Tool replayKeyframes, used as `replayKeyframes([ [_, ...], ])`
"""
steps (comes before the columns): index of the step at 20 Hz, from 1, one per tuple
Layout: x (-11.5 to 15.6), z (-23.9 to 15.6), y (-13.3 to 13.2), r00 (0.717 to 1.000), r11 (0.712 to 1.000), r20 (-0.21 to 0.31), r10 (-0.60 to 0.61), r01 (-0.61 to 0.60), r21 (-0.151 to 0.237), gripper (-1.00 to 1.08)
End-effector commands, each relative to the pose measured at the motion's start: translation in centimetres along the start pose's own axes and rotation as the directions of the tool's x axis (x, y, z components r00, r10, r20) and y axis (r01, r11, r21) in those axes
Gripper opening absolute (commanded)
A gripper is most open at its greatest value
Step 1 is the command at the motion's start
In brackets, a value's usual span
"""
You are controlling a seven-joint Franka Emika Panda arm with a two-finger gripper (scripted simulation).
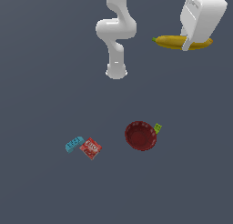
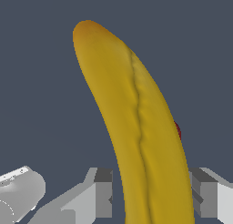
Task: Pick up a designated object from a clutter of objects.
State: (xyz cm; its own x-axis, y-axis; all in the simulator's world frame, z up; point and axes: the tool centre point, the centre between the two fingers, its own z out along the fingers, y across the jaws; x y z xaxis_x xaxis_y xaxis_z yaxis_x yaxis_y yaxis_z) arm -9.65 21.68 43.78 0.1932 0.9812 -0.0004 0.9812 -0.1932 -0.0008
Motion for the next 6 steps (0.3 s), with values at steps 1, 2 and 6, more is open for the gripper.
replayKeyframes([
  [1,0.19,-0.73,0.07,1.0,1.0,0.0,0.001,-0.001,-0.001,-1.0],
  [2,0.24,-0.89,0.09,1.0,1.0,0.0,0.001,-0.001,-0.001,-1.0],
  [6,0.34,-1.14,0.13,1.0,1.0,0.0,0.001,-0.001,-0.001,-1.0],
])
